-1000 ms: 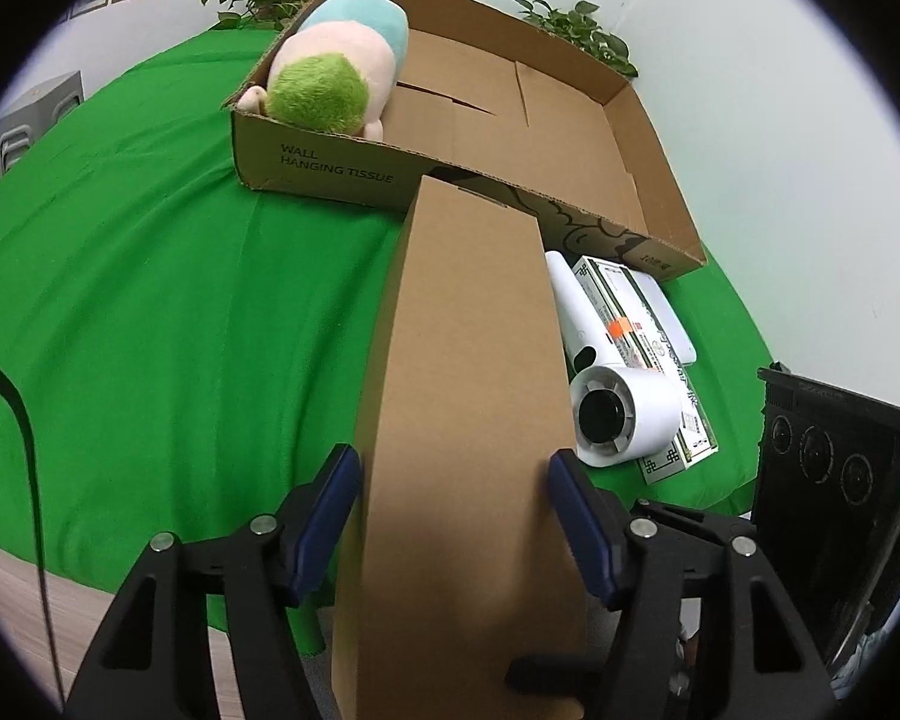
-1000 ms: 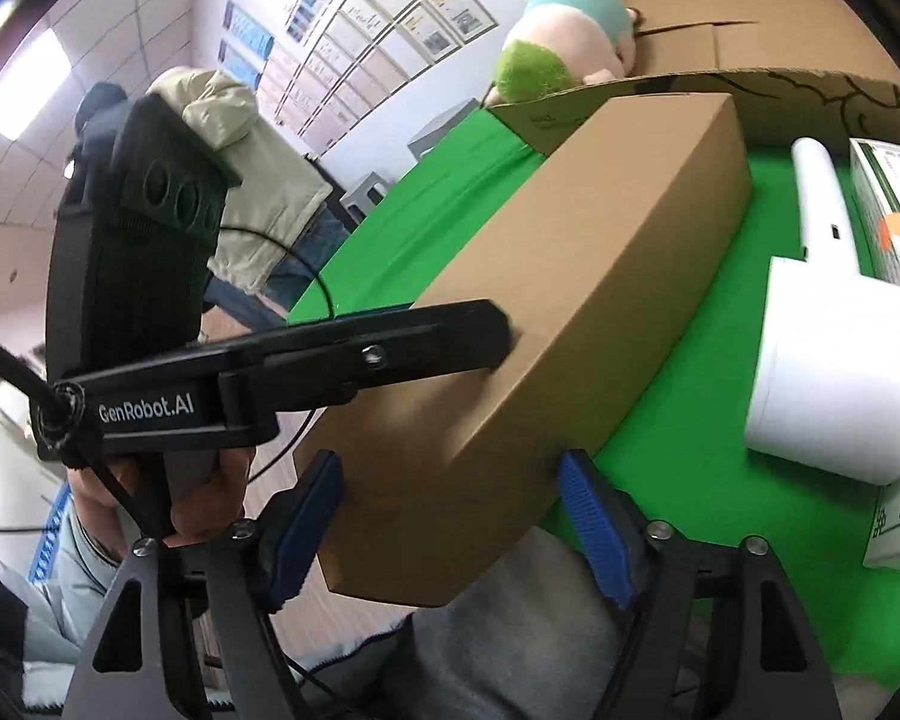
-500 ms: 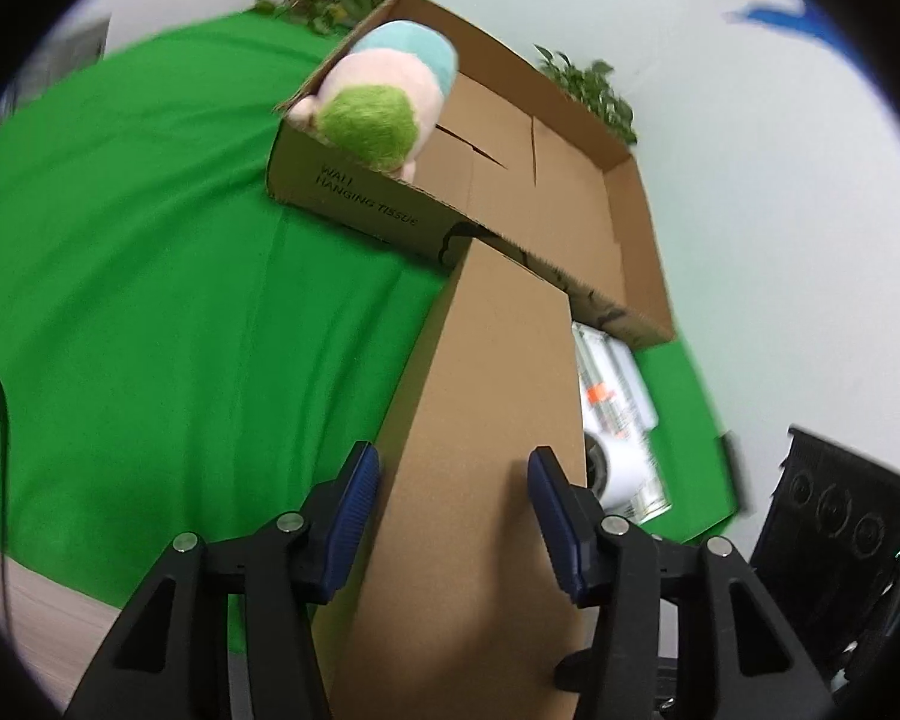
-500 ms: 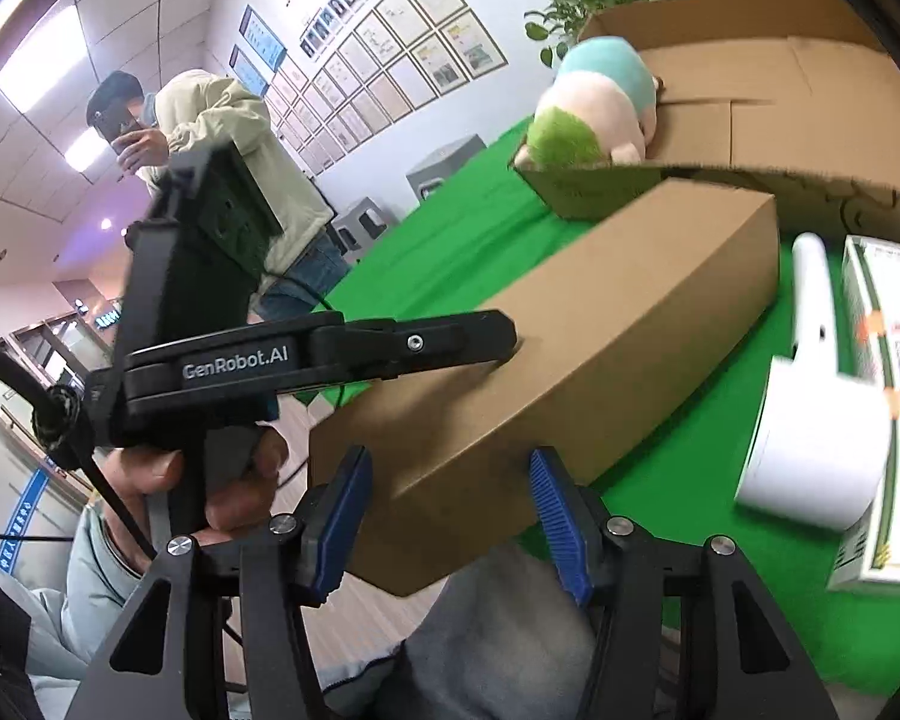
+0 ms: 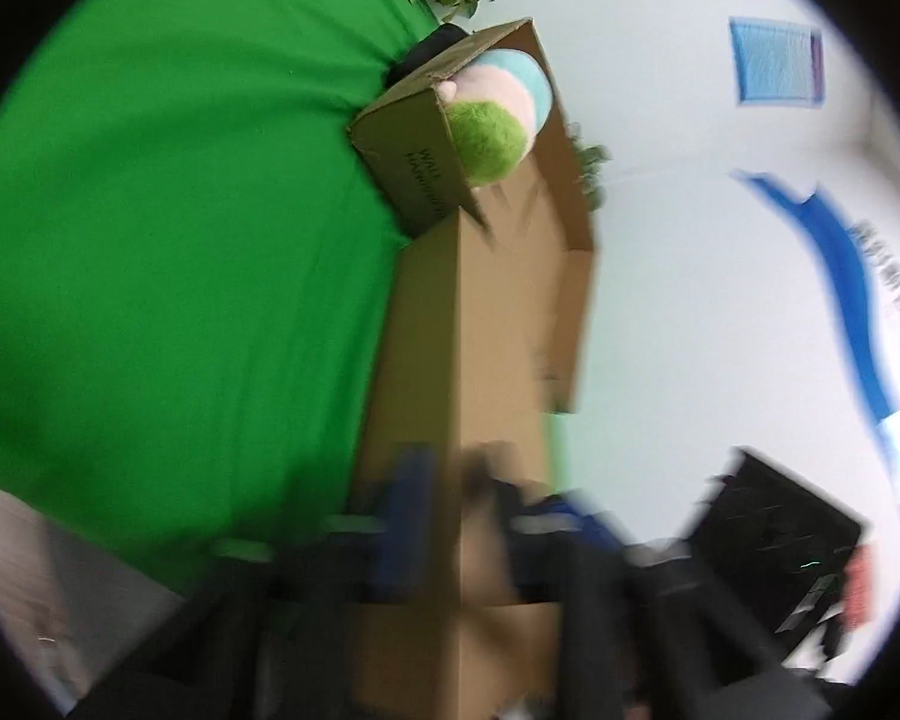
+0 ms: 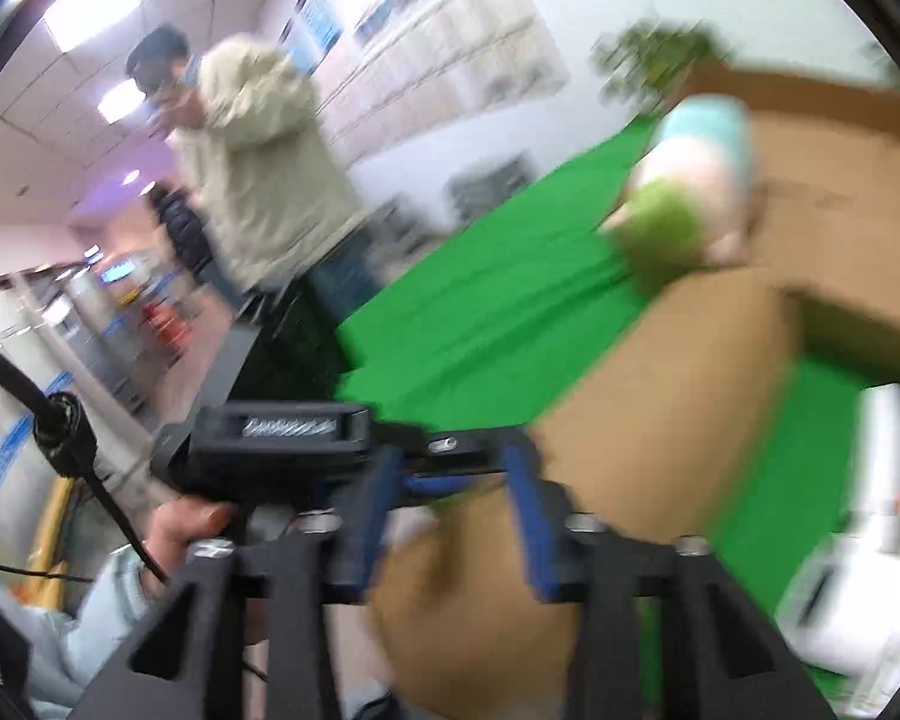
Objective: Organize objects
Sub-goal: 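Lift the brown box upright with both grippers and carry it toward the tray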
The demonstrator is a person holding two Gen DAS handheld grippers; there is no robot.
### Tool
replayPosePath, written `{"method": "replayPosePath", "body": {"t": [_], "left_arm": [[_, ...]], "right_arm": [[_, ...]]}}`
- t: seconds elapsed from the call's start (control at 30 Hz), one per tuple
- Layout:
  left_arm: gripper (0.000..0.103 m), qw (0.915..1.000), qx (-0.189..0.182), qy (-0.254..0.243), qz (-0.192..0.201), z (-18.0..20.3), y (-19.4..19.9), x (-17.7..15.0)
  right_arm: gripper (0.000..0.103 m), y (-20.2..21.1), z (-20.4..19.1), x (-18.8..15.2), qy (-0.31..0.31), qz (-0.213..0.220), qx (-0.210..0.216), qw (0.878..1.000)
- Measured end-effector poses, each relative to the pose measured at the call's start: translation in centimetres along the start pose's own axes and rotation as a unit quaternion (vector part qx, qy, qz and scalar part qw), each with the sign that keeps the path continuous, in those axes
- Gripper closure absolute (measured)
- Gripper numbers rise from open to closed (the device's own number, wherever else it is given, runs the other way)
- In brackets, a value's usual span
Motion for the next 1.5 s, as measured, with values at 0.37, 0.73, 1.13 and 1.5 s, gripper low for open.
{"method": "replayPosePath", "body": {"t": [0.37,0.73,1.13,1.5], "left_arm": [[0.086,0.9855,0.134,-0.101,-0.025,0.8,0.9,0.2],[0.037,0.9682,0.140,-0.179,-0.105,3.4,-2.2,-1.9],[0.029,0.9796,0.092,-0.128,-0.126,2.3,-3.6,-2.9],[0.030,0.9788,0.088,-0.128,-0.133,2.9,-5.5,-3.8]], "right_arm": [[0.018,3.2,3.8,-1.1,-0.033,0.049,-0.056,0.997],[0.000,6.2,7.2,-5.4,-0.113,0.009,-0.041,0.993],[0.000,2.8,10.3,-5.5,-0.201,-0.030,0.011,0.979],[0.005,0.1,9.5,-5.8,-0.159,-0.046,-0.026,0.986]]}}
Point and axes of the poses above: each gripper's, at about its wrist camera, not at the fingertips, and y roughly against the way its jaws point, z to its right, x to its top, the point moved 4 cm from there along -y, roughly the way its jaws point, and after that the axes turned 9 degrees about -y, right-handed, at the moved point
